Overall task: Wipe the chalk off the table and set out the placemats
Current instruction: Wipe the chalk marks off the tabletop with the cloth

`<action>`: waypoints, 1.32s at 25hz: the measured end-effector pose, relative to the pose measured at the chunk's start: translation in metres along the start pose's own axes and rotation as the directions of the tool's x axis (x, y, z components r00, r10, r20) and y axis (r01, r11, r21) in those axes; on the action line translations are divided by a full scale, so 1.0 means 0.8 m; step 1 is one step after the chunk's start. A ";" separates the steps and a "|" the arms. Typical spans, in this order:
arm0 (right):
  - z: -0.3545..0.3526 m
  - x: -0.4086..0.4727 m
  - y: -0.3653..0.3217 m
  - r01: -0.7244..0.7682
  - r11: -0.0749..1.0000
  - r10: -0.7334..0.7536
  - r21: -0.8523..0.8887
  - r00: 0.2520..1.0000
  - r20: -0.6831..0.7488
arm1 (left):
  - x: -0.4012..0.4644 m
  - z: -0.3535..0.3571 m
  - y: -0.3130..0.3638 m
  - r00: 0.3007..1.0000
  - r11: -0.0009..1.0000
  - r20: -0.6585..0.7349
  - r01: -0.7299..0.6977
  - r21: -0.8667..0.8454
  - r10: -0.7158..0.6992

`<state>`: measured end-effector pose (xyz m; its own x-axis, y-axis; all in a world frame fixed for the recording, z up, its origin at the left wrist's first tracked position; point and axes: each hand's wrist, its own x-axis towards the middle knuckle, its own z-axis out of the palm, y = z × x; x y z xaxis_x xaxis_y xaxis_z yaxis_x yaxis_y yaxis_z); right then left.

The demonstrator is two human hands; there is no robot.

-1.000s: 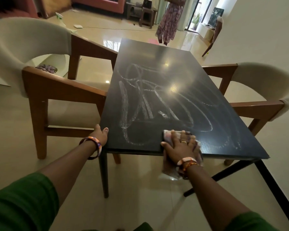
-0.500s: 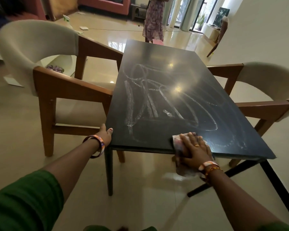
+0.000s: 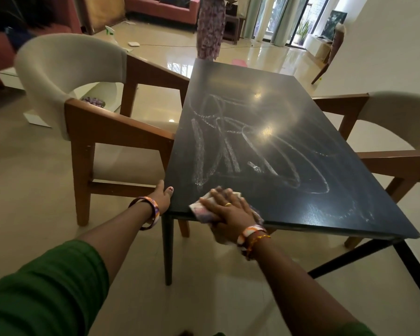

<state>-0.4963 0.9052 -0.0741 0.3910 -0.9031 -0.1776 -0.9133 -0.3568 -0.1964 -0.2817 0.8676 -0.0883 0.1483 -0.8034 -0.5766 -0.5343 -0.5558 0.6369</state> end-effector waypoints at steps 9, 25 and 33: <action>-0.019 -0.062 0.096 -0.343 0.939 0.343 -0.003 0.939 -0.014 | 0.004 0.003 -0.007 0.999 0.993 0.002 -0.043 -0.113 0.044; -0.024 -0.088 0.139 -0.412 0.911 0.413 0.025 0.910 -0.047 | -0.017 -0.008 -0.006 0.995 0.991 0.044 0.097 -0.093 -0.093; -0.004 0.034 -0.041 0.009 0.998 -0.016 0.067 0.995 0.103 | -0.029 -0.013 0.004 0.995 0.994 0.042 0.088 -0.061 -0.085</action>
<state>-0.4562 0.8919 -0.0691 0.4153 -0.8677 -0.2731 -0.8999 -0.3481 -0.2625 -0.2783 0.8827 -0.0677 0.1581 -0.7435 -0.6498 -0.4671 -0.6361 0.6142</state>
